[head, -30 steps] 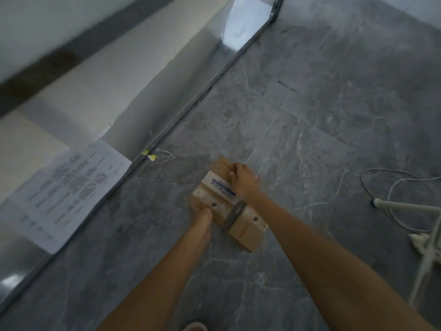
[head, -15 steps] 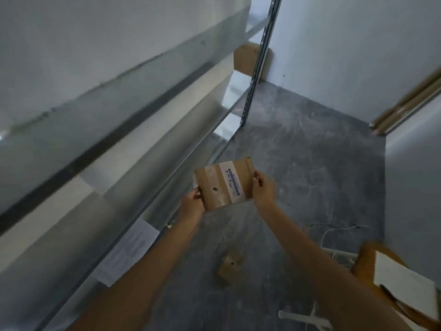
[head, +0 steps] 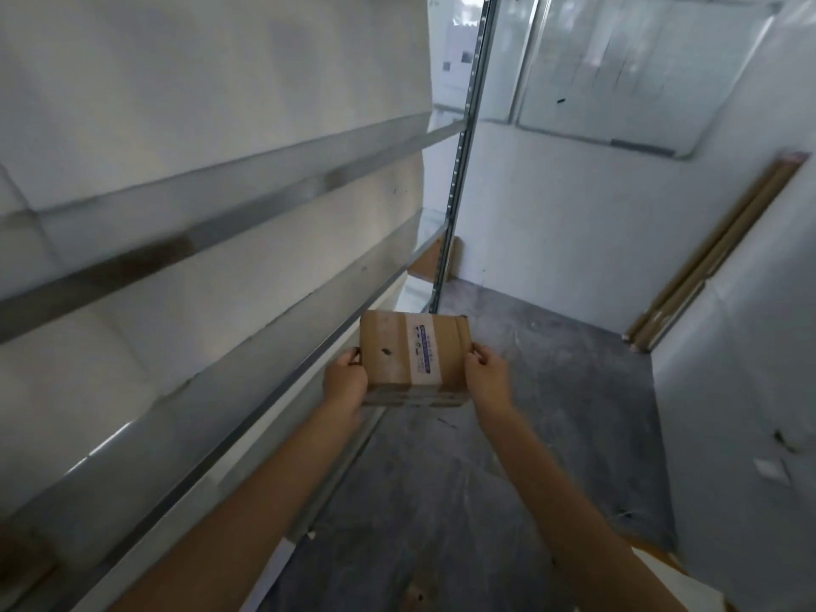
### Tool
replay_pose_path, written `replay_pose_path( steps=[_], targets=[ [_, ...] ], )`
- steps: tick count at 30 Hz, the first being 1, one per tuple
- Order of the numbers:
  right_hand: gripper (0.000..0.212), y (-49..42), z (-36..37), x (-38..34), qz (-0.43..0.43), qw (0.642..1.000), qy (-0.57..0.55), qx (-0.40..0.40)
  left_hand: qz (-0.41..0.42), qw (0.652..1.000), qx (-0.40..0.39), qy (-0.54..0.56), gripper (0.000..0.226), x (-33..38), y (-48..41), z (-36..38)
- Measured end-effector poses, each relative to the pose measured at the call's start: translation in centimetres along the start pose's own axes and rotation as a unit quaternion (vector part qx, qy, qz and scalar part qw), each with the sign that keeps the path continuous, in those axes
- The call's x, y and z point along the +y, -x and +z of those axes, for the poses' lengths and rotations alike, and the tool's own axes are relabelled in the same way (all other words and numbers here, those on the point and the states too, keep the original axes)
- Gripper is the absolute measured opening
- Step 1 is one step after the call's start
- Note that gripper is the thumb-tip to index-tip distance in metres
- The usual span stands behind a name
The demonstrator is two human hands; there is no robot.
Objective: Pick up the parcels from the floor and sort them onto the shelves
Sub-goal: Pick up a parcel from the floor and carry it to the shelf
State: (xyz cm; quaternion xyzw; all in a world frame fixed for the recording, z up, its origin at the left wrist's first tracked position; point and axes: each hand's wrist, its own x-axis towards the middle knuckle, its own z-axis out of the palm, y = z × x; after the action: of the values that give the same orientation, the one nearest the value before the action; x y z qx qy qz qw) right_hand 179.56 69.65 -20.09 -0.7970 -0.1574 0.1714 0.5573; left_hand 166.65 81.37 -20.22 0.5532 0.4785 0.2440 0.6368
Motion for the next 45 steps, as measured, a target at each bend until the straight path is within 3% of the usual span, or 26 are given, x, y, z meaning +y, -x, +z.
replay_pose_path(
  steps=[16, 25, 36, 45],
  targets=[
    [0.041, 5.6, -1.4, -3.7, -0.021, 0.998, -0.037, 0.037, 0.107, 0.994, 0.01, -0.013, 0.031, 4.0, 6.1, -4.3],
    [0.04, 10.4, -2.2, -5.9, -0.084, 0.994, -0.054, 0.037, 0.112, 0.993, 0.025, -0.005, 0.033, 5.0, 11.1, -7.3],
    [0.029, 18.6, -4.9, -6.3, -0.136, 0.987, -0.084, 0.032, 0.141, 0.986, 0.083, 0.016, 0.024, 2.8, 20.4, -9.6],
    [0.027, 26.6, -5.9, -4.8, -0.157, 0.985, -0.074, -0.01, 0.129, 0.978, 0.164, 0.003, 0.032, -0.6, 28.7, -12.8]
  ],
)
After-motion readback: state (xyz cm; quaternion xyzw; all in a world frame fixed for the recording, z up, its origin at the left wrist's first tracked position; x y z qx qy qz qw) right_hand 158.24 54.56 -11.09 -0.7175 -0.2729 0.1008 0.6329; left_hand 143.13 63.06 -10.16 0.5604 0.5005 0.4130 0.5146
